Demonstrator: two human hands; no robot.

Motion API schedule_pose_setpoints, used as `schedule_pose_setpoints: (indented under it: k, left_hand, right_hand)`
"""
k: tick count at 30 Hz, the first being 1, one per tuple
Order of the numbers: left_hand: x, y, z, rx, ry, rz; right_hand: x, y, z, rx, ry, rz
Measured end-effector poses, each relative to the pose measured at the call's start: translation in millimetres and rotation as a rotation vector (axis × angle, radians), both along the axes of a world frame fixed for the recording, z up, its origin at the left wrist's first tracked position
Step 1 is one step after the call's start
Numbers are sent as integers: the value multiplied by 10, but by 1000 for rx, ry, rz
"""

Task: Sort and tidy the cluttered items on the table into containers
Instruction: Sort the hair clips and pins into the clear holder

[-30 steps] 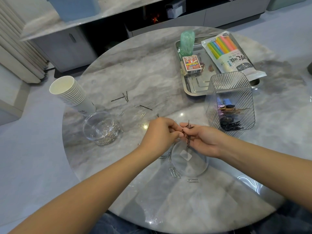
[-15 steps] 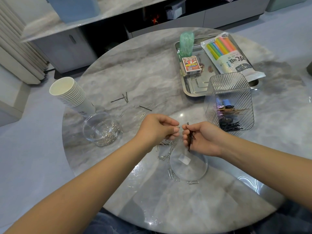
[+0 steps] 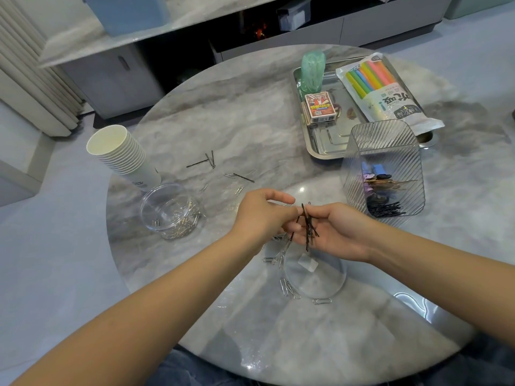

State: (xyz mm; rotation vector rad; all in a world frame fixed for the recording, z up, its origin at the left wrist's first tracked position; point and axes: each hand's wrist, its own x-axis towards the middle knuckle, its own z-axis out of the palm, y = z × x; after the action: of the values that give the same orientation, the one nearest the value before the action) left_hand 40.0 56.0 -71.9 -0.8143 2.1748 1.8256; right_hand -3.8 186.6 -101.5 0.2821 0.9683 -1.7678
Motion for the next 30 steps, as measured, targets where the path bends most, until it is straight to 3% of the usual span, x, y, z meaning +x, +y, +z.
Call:
schedule_pose_setpoints:
  k: [5, 12, 17, 24, 30]
  left_hand:
    - [-64, -172, -22, -224, 81, -37]
    - [-7, -556, -258, -474, -53, -207]
    - [74, -591, -347, -570, -22, -446]
    - [96, -497, -498, -914, 93, -645]
    - [106, -453, -527, -1271, 137, -959]
  right_hand:
    - [-1, 15, 12, 99, -27, -56]
    - [-17, 19, 24, 148, -57, 35]
    - [-9, 2, 26, 140, -133, -18]
    - [-9, -3, 22, 140, -178, -66]
    - [-3, 7, 0, 142, -171, -100]
